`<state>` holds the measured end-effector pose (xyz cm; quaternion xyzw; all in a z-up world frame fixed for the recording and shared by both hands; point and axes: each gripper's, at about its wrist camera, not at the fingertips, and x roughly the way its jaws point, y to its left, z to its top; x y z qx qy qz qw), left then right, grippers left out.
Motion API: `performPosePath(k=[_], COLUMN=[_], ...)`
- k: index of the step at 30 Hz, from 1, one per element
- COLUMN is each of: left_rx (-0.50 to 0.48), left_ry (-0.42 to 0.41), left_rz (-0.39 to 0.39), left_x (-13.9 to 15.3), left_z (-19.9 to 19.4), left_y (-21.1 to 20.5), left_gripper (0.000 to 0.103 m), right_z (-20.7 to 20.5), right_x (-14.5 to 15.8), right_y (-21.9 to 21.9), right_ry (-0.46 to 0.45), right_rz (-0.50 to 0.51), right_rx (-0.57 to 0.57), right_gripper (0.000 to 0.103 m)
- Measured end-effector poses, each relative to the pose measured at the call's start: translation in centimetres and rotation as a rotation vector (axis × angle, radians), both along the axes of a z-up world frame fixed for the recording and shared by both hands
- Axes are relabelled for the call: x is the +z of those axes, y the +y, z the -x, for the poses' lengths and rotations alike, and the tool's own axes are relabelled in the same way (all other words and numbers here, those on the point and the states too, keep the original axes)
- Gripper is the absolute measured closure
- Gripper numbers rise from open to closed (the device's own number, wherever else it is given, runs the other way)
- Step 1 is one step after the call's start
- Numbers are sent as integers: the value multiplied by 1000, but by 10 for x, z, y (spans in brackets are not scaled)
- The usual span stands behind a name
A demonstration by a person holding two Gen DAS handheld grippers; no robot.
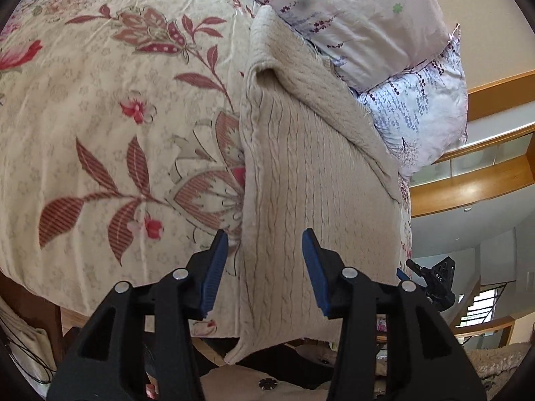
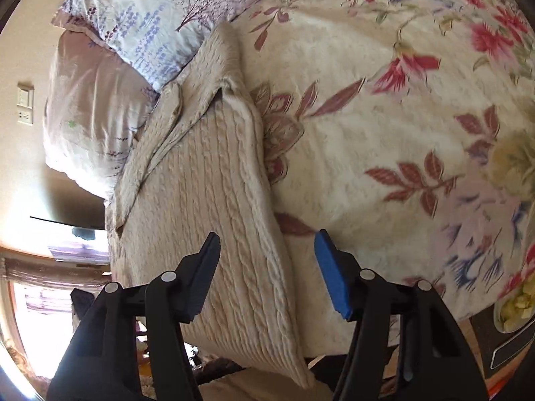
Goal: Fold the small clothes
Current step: 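Grasp the hem with both grippers and fold the sweater side inward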
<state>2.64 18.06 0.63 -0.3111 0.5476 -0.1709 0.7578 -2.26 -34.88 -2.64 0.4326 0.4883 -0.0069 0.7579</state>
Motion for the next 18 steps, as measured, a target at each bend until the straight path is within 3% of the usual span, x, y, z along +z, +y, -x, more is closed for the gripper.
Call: performPosePath(k=[6,9,14,18], left_rx=[-68,-77,-107,-140], left_ry=[26,48,79,106], left_rz=[42,92,162,179], left_x=[-9,-12,-19,-23], left_z=[10,15,29,37], left_y=[-23,-26,-34,-45], left_gripper=[58,58,63,66], right_z=[3,7,11,17], right_x=[-16,-20,-27,-34], right_y=[19,26,38,51], right_ry=[-13,-28,-19,31], right_rz=[-162,-238,-312,-314], right_rx=[93,117,177,267], right_gripper=[56,57,64,75])
